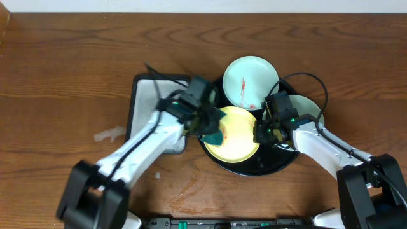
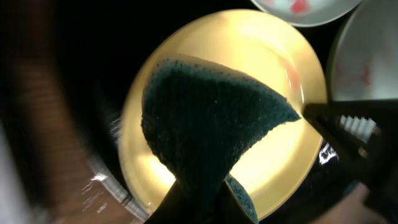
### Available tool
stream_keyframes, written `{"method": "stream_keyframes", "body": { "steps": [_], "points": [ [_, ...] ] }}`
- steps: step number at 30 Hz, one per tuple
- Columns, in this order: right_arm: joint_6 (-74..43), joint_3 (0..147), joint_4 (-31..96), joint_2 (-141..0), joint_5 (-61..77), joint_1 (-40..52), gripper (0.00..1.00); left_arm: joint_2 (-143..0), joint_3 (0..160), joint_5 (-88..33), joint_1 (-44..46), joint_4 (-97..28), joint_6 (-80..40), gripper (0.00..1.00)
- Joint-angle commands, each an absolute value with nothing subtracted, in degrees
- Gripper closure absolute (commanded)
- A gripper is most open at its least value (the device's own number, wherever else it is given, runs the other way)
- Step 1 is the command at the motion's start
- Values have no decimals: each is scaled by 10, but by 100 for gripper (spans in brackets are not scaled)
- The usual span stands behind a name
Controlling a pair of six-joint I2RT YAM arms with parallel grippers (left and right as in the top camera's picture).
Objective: Clean dirty plates on tray and stack at the side
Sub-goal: 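Scrub the yellow plate face with the sponge in the left gripper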
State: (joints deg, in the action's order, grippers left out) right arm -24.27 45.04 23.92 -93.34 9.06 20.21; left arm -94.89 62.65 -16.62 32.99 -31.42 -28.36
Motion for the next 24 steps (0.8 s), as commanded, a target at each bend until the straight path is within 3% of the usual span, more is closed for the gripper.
{"method": "stream_keyframes", "body": {
  "steps": [1, 9, 19, 24],
  "points": [
    [-220, 445, 242, -947, 37, 199, 99, -999, 637, -172, 352, -280, -328, 92],
    [-220, 445, 248, -947, 40, 199, 99, -1104, 637, -158, 369, -223, -354, 93],
    [-220, 445, 258, -947, 46, 199, 99, -1090, 658, 93, 354, -370, -355, 93],
    [-220, 445, 265, -947, 46, 199, 99, -1090, 668, 52, 354, -351, -359, 93]
  ]
}}
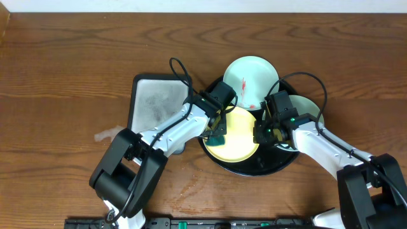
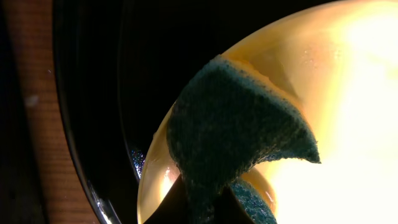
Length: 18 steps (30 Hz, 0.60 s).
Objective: Clean dirty plates on tray and stack at the side
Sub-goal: 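Scrub the yellow plate face with the sponge in the left gripper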
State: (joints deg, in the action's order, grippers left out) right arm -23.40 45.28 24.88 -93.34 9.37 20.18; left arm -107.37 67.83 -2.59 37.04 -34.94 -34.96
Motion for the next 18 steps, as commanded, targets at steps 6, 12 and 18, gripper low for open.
{"method": "stream_keyframes", "body": {
  "steps": [6, 12, 18],
  "points": [
    [-220, 445, 265, -947, 46, 199, 99, -1099, 668, -177, 359, -226, -370, 93],
    [-220, 445, 265, -947, 46, 199, 99, -1117, 668, -232, 388, -191, -385, 93],
    [-220, 445, 265, -947, 46, 199, 99, -1122, 668, -251, 424, -192, -385, 92]
  ]
}}
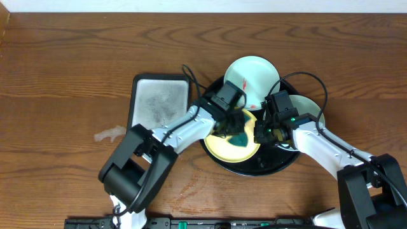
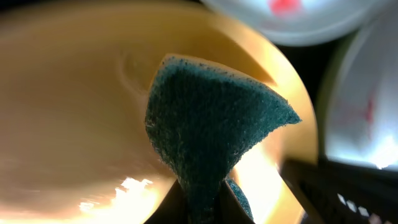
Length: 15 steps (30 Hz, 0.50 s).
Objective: Clean dirty plates on tray and stack at the side
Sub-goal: 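Scrub the yellow plate face with the sponge in the left gripper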
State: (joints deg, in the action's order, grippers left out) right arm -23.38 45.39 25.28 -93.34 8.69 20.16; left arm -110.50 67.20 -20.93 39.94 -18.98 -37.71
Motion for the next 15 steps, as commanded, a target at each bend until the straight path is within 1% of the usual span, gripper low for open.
{"method": "stream_keyframes", "body": {
  "steps": [1, 6, 10, 15],
  "points": [
    [-220, 445, 265, -947, 46, 199, 99, -1122, 668, -251, 429, -193, -385, 93],
    [-220, 445, 265, -947, 46, 199, 99, -1122, 668, -247, 434, -207, -382, 93],
    [-220, 445, 266, -947, 46, 199, 99, -1122, 668, -207, 415, -211, -382, 92],
    [-220, 445, 266, -947, 46, 199, 99, -1121, 668, -66, 386, -258, -360, 93]
  ]
}}
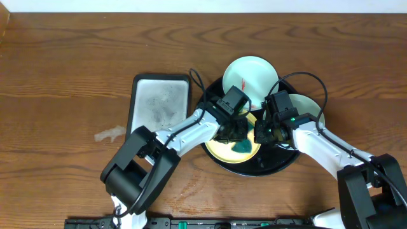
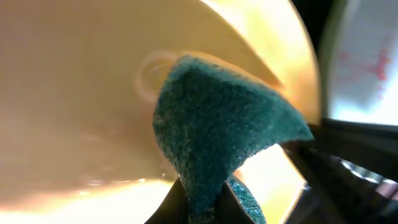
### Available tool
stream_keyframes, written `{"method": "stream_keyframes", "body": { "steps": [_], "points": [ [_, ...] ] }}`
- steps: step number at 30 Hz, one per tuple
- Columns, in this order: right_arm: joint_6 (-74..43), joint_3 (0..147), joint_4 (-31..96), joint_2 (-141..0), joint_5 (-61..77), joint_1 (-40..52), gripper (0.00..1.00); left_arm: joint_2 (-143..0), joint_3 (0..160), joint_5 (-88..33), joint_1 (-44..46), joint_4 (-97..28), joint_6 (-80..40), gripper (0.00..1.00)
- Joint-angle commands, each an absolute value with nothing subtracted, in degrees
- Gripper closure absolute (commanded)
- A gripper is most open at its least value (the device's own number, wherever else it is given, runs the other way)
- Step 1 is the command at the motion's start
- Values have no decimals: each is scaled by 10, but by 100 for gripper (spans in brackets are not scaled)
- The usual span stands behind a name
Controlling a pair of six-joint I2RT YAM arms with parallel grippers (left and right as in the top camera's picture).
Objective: Clean dirty plates on tray and stack at the side
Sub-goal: 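Scrub the yellow plate face with the sponge in the left gripper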
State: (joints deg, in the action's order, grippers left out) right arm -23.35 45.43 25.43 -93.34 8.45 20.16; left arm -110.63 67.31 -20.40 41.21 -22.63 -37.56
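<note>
A yellow plate (image 1: pixel 224 150) lies in the black round tray (image 1: pixel 280 162). My left gripper (image 1: pixel 236 137) is shut on a dark green sponge (image 2: pixel 217 137), which is pressed onto the yellow plate (image 2: pixel 81 93) near its right side. My right gripper (image 1: pixel 259 132) pinches the yellow plate's right rim, with its dark fingers (image 2: pixel 348 168) at the plate's edge. A white plate with red smears (image 1: pixel 249 79) leans on the tray's back edge. Another pale plate (image 1: pixel 308 108) with red marks sits under my right arm.
A grey rectangular tray (image 1: pixel 160 105) lies left of the black tray, on the wooden table (image 1: pixel 63 76). A small wet smear (image 1: pixel 109 134) marks the wood at the left. Cables loop over the tray's back.
My left gripper has carried the sponge a little further right across the yellow plate, closer to the right gripper's fingers. The right gripper holds the rim as before.
The sponge first sat at the yellow plate's left side, with the right gripper on the right rim. It then lay at the left rim, later at the plate's middle, and now on its right part. The plates themselves stayed put.
</note>
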Motion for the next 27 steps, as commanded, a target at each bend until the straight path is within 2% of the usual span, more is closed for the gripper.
{"method": "stream_keyframes", "body": {
  "steps": [1, 5, 13, 16, 22, 27],
  "points": [
    [-220, 445, 266, -947, 46, 199, 99, -1120, 668, -38, 383, -270, -358, 93],
    [-220, 445, 267, -947, 46, 199, 99, -1104, 686, 96, 376, -345, -351, 93],
    [-220, 445, 275, -947, 46, 199, 99, -1084, 736, 154, 380, -402, -331, 93],
    [-220, 445, 277, -947, 46, 199, 99, -1089, 733, 79, 382, -386, -331, 93],
    [-220, 445, 277, -947, 46, 199, 99, -1127, 723, -160, 402, -287, -345, 93],
    [-220, 445, 281, -947, 46, 199, 99, -1170, 723, -254, 434, -249, -364, 92]
  ]
}}
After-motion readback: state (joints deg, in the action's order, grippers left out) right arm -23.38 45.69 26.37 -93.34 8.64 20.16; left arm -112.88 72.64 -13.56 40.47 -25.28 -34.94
